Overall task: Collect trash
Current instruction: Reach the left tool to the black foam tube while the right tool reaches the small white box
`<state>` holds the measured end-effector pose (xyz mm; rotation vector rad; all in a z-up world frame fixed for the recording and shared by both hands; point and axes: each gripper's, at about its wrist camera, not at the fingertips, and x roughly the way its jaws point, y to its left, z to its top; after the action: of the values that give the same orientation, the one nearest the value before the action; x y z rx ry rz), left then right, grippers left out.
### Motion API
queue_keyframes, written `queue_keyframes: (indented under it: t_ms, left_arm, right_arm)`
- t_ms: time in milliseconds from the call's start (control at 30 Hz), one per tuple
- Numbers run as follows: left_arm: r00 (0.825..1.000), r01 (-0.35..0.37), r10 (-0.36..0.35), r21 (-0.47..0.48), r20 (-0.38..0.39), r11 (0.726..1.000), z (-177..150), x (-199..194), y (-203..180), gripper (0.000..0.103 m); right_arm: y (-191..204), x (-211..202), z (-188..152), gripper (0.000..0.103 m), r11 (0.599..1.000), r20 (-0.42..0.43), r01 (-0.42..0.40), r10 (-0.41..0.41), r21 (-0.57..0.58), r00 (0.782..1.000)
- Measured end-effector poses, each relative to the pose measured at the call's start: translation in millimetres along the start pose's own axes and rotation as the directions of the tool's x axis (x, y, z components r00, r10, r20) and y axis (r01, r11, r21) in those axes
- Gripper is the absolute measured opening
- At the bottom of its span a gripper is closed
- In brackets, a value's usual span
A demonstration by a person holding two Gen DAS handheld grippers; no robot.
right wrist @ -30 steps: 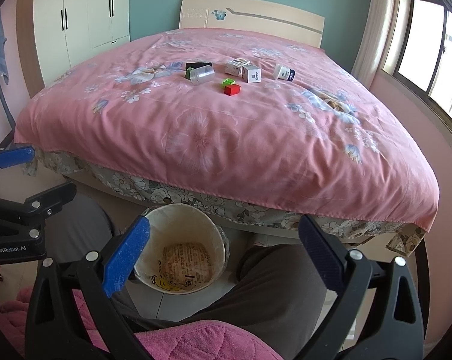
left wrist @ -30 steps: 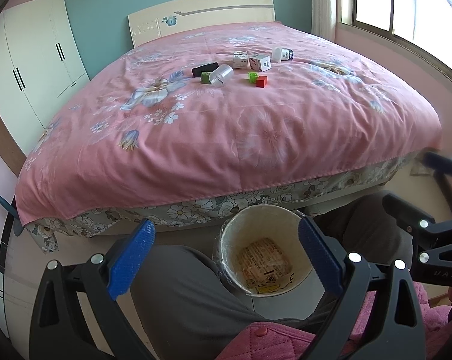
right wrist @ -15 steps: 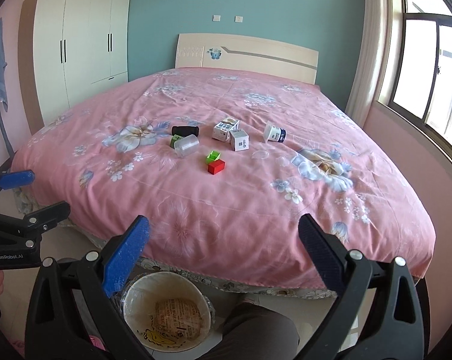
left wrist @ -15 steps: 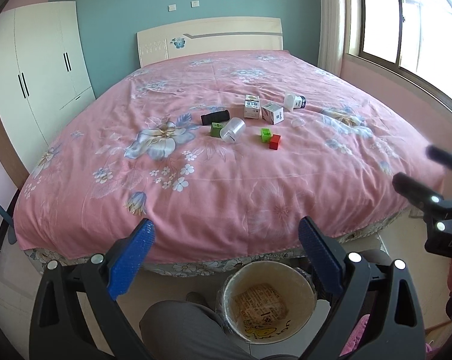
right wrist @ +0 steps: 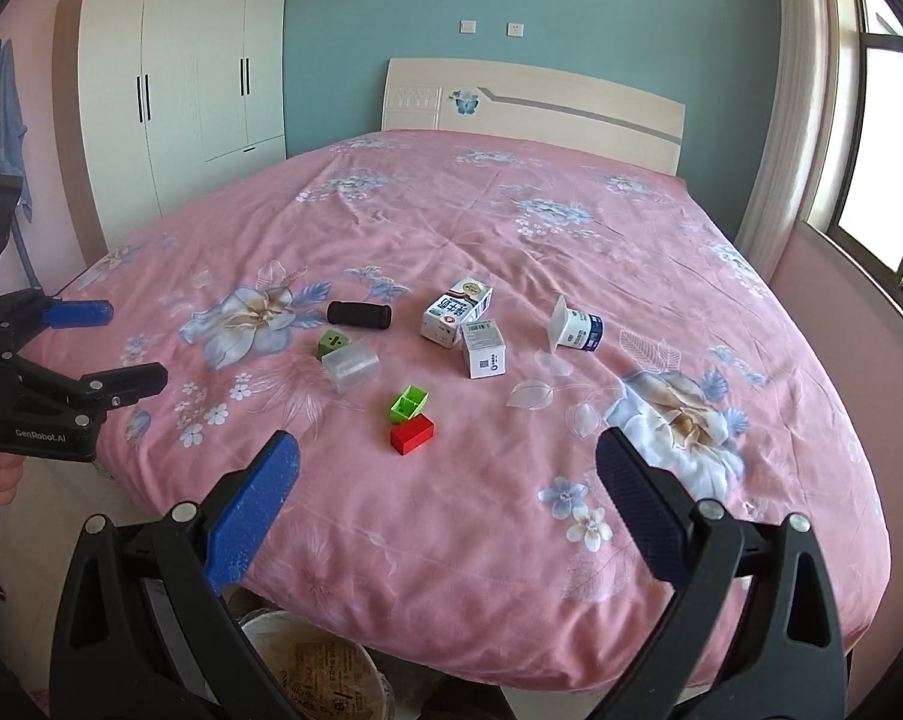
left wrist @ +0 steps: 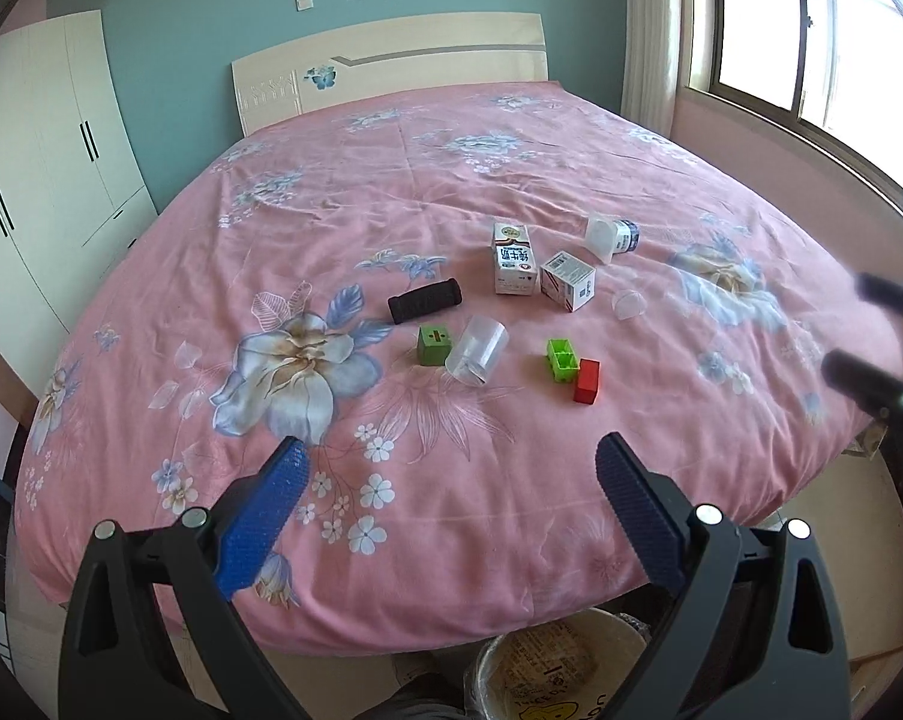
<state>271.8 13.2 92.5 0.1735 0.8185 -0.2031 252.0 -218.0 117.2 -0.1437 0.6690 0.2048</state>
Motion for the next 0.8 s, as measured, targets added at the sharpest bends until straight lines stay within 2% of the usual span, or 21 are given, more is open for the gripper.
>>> queue_keyframes:
  t_ms: [133, 200, 433, 633, 800]
  left_arm:
    - [0.996, 0.065, -0.062, 0.044, -0.062, 0.997, 32.2, 42.1, 13.0, 0.098]
    - [0.993, 0.079, -0.072, 0.078, -0.089, 0.994, 47.0, 64.7, 19.3, 0.098]
    - [0.99, 0.069, -0.034, 0.26, -0.137, 0.963, 91.1, 148.1, 28.6, 0.098]
    - [0.975, 0.153, -0.082, 0.356, -0.208, 0.922, 109.5, 218.2, 33.7, 0.098]
    - [0.958, 0.174, -0.065, 0.389, -0.278, 0.905, 113.5, 273.7, 33.3, 0.097]
  right_arm:
    - [-13.4, 44.6, 18.6, 0.096, 0.999, -0.056, -0.032, 0.031, -0.005, 0.998]
    - [-19.1, 68.3, 26.9, 0.096, 0.999, -0.088, -0.051, 0.05, -0.008, 0.995]
    - [-30.2, 154.7, 45.8, 0.096, 0.997, -0.179, -0.069, 0.062, -0.034, 0.982]
    - [-38.2, 228.4, 51.5, 0.096, 0.993, -0.258, -0.115, 0.107, -0.017, 0.96]
    - [-42.0, 285.5, 50.6, 0.096, 0.991, -0.31, -0.131, 0.122, -0.009, 0.943]
